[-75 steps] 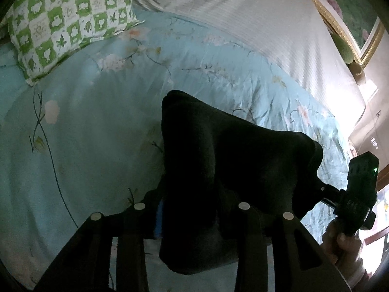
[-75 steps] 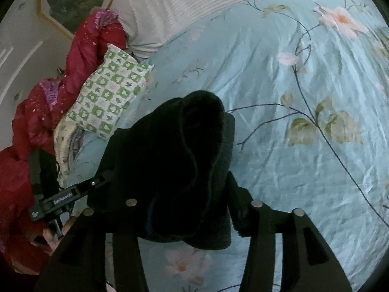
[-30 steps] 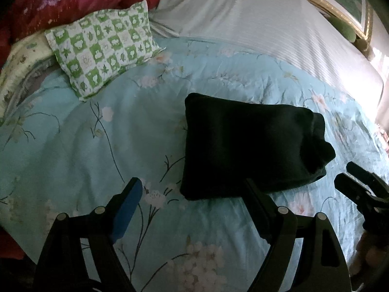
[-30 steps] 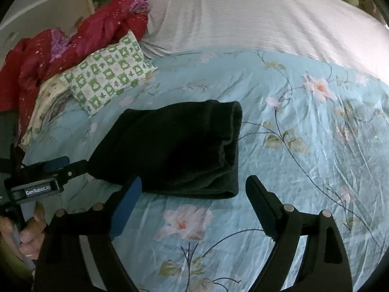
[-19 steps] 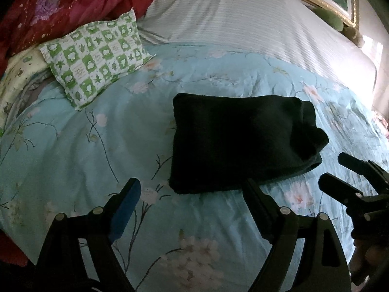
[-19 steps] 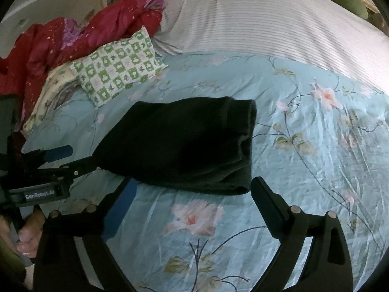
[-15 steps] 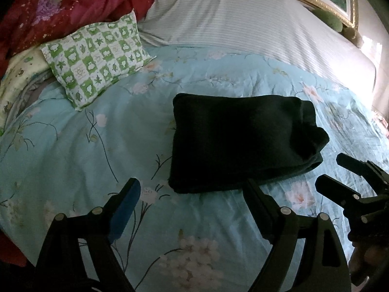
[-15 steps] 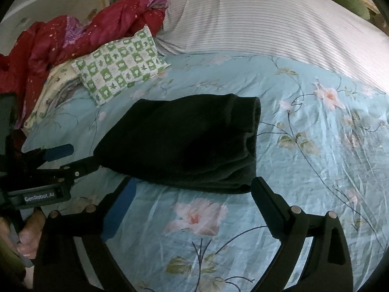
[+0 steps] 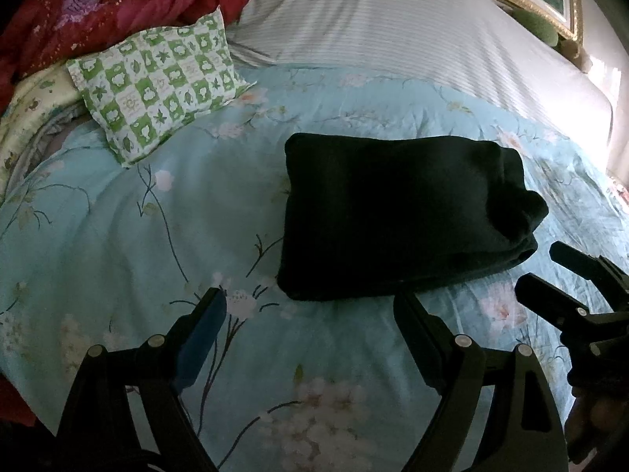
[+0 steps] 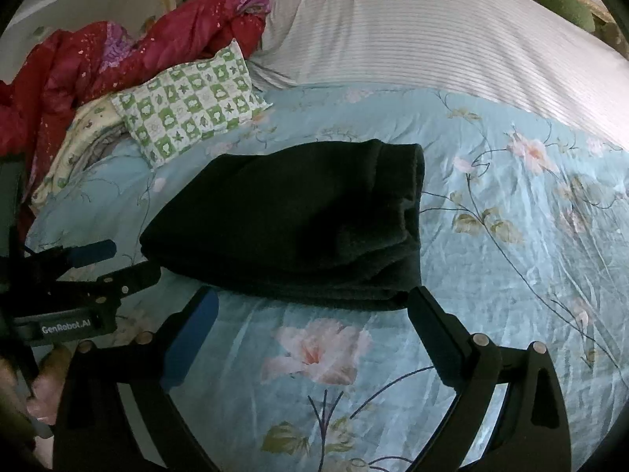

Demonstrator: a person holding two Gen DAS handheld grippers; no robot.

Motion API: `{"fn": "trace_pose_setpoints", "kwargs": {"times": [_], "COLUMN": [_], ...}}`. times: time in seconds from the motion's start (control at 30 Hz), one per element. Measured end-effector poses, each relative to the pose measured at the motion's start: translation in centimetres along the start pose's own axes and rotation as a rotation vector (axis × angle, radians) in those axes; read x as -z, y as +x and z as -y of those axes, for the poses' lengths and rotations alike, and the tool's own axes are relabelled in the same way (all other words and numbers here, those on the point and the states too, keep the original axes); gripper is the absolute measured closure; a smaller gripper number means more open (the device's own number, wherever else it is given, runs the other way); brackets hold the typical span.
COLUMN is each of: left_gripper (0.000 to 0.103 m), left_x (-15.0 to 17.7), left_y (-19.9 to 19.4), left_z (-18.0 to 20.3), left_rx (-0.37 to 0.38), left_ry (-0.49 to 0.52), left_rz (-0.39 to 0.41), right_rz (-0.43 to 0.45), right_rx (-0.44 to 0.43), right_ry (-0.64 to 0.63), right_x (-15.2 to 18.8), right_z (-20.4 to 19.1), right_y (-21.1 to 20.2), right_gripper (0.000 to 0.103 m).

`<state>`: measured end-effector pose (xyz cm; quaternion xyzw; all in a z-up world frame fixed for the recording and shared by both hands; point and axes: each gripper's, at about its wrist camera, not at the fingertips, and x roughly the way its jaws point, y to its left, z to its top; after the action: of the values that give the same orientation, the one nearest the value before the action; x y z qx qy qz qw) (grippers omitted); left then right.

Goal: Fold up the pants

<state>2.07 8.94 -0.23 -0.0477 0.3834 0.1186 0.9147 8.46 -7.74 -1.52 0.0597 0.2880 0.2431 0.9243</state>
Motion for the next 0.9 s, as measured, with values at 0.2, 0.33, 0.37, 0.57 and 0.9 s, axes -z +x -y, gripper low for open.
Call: {"fn": "trace_pose_setpoints", "kwargs": {"times": [0.2, 0.33, 0.37, 0.57, 0.9], "left_gripper": [0.015, 0.015, 0.014, 0.014, 0.014], "left_x": [-0.2, -0.3, -0.3, -0.4, -0.5], "left_y": [0.3, 0.4, 0.4, 0.4, 0.5], "left_z": [-0.2, -0.1, 0.0, 0.2, 0.0], "left_rx": [0.018, 0.028, 0.03, 0.027, 0.021], "left_ry": [-0.006, 0.002, 0.003, 0.004, 0.0], "left_rz": [0.001, 0.005, 0.006, 0.014, 0.011], "right_rz": [-0.01, -0.007, -0.008, -0.011, -0.006], "right_rx": [-0.004, -0.01, -0.01, -0.014, -0.016], "right_ry": [0.0, 0.001, -0.001, -0.007, -0.006], "right_x": [0.1, 0.2, 0.2, 0.2, 0.0], "right_z": [-0.1, -0.3, -0.4, -0.7, -0.9], "right_y": [0.7, 0.8, 0.9, 1.2, 1.4], "right_gripper": [0.005, 0.005, 0.005, 0.005, 0.005]}}
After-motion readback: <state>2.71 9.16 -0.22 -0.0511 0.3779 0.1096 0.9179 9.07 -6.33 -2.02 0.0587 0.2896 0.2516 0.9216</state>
